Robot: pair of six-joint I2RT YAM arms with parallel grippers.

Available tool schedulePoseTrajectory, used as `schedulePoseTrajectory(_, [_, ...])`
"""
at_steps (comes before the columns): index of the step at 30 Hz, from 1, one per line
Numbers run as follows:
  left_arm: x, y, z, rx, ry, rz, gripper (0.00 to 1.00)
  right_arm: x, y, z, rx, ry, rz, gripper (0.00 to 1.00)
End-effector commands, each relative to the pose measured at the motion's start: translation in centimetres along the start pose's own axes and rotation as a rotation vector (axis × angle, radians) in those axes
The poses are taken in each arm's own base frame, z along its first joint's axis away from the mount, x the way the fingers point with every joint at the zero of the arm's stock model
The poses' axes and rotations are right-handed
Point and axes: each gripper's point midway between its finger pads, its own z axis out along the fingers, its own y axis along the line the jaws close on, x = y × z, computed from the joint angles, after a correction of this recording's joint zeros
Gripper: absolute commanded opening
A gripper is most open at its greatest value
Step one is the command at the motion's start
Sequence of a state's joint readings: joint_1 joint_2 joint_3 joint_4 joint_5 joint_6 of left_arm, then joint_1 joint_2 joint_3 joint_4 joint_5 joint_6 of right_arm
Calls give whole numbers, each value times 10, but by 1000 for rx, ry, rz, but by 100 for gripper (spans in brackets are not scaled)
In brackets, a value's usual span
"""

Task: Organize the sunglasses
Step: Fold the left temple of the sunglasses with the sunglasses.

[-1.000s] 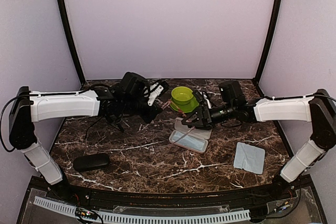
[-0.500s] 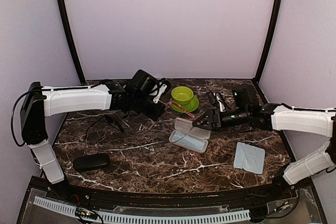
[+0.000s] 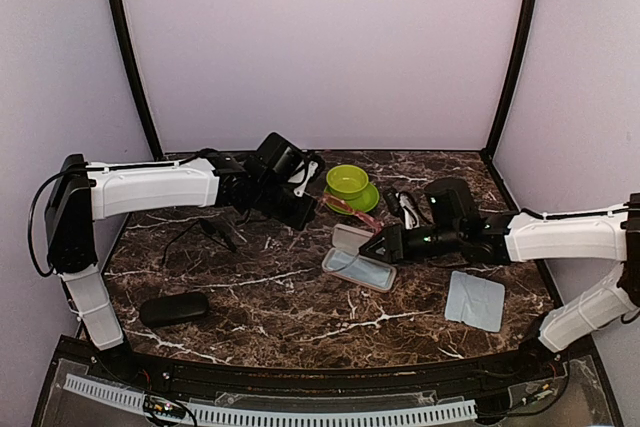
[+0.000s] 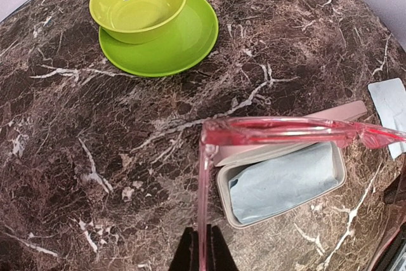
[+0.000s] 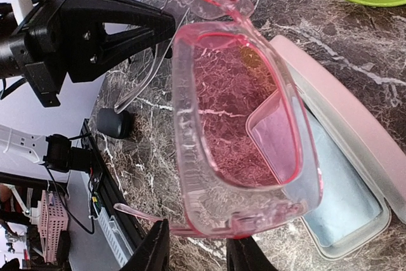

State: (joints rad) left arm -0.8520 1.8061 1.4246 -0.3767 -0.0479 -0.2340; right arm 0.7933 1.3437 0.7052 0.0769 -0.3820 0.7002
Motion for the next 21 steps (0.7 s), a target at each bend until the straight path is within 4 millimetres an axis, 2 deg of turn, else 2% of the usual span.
schedulePoseTrajectory(1, [-9, -9, -8, 35, -13, -23, 0, -14, 6, 5, -26, -82, 0, 29])
schedulePoseTrajectory(11, [-3, -11, -4, 47, -4, -58, 0, -20, 10, 15, -45, -121, 3, 22])
schedulePoseTrajectory(13, [-1, -12, -4, 54, 1, -62, 0, -27, 10, 14, -40, -160, 16, 16])
schedulePoseTrajectory(21, [4, -11, -3, 50, 24, -65, 0, -39, 14, 8, -59, -245, 27, 15])
